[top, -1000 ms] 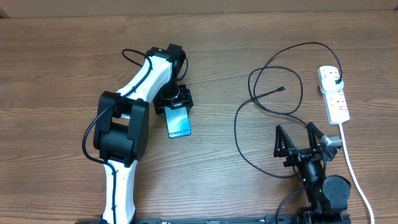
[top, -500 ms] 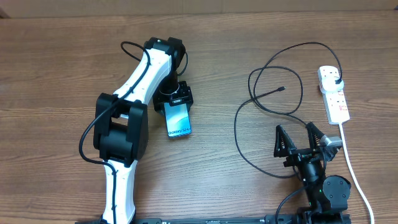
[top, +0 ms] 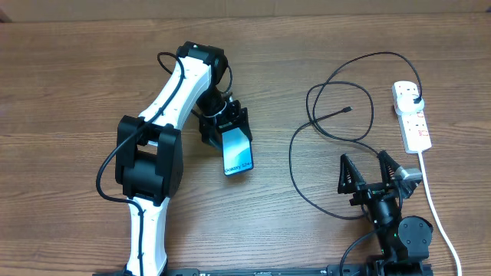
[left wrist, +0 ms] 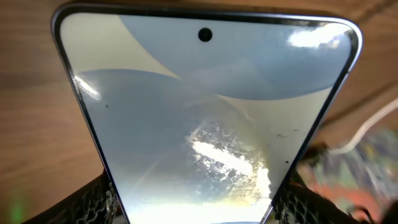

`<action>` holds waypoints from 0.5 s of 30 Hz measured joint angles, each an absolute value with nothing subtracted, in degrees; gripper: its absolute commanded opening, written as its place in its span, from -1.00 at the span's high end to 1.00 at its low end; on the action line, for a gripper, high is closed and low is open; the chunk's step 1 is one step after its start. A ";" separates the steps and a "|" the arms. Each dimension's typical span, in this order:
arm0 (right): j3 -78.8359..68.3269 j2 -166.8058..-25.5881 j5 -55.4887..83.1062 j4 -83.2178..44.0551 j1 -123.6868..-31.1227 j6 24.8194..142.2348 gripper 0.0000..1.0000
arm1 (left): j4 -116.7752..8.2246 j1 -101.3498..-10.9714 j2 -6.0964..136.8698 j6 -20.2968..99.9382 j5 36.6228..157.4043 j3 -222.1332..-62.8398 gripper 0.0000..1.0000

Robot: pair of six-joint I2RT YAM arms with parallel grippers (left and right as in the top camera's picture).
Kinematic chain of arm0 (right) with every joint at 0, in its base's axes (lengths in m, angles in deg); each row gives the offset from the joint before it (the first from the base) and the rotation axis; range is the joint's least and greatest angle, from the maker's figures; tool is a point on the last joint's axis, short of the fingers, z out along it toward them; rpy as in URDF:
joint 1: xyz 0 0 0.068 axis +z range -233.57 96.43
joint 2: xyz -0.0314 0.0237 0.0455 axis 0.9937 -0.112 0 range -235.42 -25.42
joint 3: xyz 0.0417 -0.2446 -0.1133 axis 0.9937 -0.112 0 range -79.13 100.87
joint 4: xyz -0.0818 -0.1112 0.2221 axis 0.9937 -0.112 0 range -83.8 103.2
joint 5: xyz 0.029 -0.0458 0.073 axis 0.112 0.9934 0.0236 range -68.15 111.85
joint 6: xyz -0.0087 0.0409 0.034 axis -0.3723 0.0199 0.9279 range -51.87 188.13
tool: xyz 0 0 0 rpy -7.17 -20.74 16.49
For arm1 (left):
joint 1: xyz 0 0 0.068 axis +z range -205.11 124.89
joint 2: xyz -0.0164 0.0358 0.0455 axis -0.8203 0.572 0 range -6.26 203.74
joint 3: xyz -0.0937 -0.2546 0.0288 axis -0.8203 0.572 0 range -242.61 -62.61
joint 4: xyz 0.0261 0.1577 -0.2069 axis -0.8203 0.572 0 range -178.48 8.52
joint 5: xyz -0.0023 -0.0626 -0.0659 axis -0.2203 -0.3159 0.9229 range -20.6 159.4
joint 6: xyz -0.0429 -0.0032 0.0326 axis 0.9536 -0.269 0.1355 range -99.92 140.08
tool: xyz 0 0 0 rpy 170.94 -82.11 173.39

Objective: Plug charger to phone and switch on socket
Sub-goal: 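Lift the phone and tilt it upright with the left gripper, then move the right gripper left toward the phone held by the left gripper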

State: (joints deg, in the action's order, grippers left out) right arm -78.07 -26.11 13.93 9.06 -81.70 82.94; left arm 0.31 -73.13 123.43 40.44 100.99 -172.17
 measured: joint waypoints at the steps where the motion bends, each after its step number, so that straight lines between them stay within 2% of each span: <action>1: -78.07 -26.11 13.95 9.06 -81.70 82.92 -1.00 | 0.68 -73.13 123.43 40.12 101.91 -172.17 0.02; 9: -78.07 -26.11 11.59 9.13 -81.70 83.53 -1.00 | 3.02 -72.35 123.43 36.90 110.43 -172.17 0.05; 15: -78.07 -26.11 5.10 9.48 -81.70 94.72 -1.00 | 4.55 -71.27 123.43 35.92 112.36 -172.17 0.04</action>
State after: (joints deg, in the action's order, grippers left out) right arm -78.07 -26.11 5.10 9.48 -81.70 94.72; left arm 4.55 -71.27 123.43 35.92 112.36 -172.17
